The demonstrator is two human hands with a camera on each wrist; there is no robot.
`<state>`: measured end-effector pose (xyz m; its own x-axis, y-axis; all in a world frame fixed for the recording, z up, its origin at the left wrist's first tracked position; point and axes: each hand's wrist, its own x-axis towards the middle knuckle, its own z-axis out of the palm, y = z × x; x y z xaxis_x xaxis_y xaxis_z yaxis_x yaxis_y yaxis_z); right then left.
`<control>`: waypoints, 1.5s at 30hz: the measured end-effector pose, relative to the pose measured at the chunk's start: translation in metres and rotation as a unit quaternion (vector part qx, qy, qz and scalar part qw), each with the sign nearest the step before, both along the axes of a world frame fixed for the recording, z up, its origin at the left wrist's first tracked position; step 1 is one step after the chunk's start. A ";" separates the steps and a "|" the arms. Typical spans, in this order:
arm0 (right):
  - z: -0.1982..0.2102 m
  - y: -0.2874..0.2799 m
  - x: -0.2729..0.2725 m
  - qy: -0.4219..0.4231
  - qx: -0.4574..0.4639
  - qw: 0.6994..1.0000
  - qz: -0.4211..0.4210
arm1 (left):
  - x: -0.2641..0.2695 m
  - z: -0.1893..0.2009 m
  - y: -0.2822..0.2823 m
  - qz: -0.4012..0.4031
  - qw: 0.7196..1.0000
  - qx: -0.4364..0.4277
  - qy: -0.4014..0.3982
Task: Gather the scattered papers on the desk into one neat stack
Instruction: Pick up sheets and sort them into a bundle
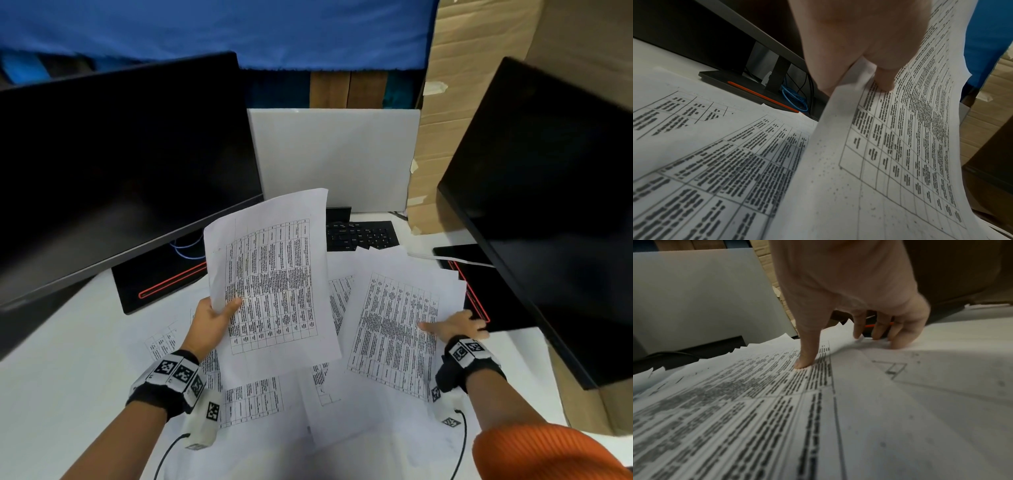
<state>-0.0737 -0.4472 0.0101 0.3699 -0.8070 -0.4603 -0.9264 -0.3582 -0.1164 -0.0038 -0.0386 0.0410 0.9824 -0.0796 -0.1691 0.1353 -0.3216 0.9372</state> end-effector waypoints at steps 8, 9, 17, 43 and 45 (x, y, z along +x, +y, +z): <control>-0.003 0.000 0.002 -0.032 0.022 0.999 -0.013 | -0.002 -0.001 0.005 0.000 1.000 -0.007 -0.009; -0.003 0.001 0.001 -0.033 0.021 0.999 -0.018 | -0.002 -0.002 0.006 0.002 1.000 -0.006 -0.007; 0.000 0.006 -0.004 0.027 -0.014 0.999 0.021 | -0.003 -0.008 0.010 0.001 1.000 0.002 -0.007; 0.029 0.007 -0.029 -0.336 0.010 0.936 0.104 | -0.018 0.002 0.008 0.003 1.000 -0.024 -0.007; 0.027 0.007 -0.028 -0.322 0.025 0.940 0.113 | -0.018 0.002 0.009 0.001 1.000 -0.028 -0.007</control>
